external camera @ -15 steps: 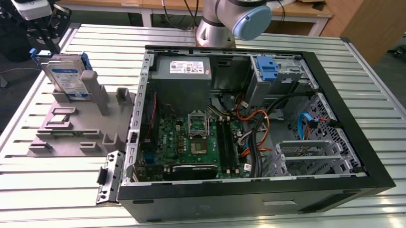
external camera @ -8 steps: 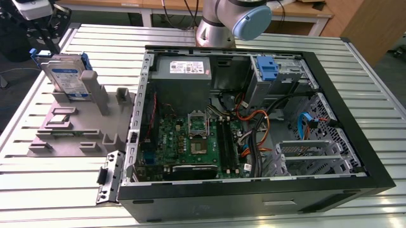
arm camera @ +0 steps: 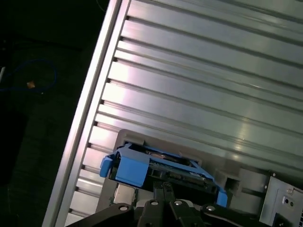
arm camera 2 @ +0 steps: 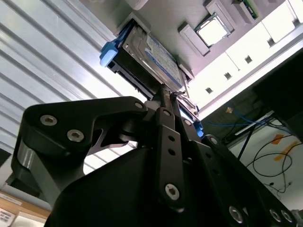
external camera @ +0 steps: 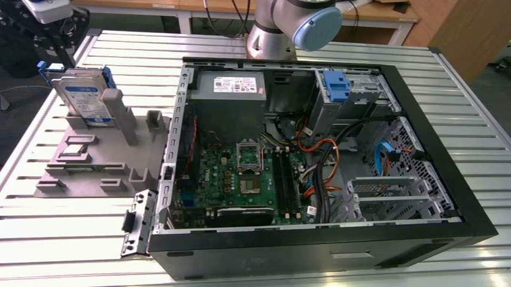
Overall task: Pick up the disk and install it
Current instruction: 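Pick up the disk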
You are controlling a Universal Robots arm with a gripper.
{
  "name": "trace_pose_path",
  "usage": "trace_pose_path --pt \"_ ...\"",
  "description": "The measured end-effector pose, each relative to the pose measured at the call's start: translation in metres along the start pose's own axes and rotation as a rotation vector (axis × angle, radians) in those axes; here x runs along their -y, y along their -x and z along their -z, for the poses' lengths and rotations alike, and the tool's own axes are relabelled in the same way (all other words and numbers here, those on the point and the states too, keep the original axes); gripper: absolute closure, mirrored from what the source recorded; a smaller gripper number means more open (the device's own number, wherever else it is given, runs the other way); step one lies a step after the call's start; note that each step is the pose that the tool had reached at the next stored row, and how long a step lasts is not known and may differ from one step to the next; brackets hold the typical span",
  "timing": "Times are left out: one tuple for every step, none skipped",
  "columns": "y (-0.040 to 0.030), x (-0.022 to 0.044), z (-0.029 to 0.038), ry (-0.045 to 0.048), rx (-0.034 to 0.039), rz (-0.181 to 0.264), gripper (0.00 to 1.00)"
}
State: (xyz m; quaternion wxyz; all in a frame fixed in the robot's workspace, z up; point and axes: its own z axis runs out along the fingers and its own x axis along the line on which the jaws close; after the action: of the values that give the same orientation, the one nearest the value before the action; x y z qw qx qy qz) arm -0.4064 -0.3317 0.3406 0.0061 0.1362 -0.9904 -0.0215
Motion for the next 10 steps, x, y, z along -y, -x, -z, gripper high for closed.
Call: trace_pose_path --pt "0.0000 0.0000 0.0000 -0.0001 -0.0006 0.016 0.89" --pt "0.0000 0.0000 0.0000 -0.0002 -0.0013 0.031 0.89" --pt "0.0000 0.0000 0.0000 -0.0002 -0.0020 0.047 0.89" --pt "0.0000 0.0000 -0.0001 -0.0003 -0.0027 0.063 0.89" --pt "0.0000 0.0000 -0.0001 -0.0004 -0.0034 0.079 0.89" --pt "0.0000 0.0000 -0.0001 -0.0004 -0.0041 0.094 0.89" --pt "0.0000 0.0000 -0.0002 -0.0005 -0.0048 0.110 0.89" --pt "0.0000 0.0000 -0.0002 -0.0005 -0.0055 0.127 0.89" --pt "0.0000 0.0000 -0.0002 -0.0005 -0.0063 0.145 0.89" --pt "0.0000 0.0000 -0.0003 -0.0005 -0.0069 0.161 0.89"
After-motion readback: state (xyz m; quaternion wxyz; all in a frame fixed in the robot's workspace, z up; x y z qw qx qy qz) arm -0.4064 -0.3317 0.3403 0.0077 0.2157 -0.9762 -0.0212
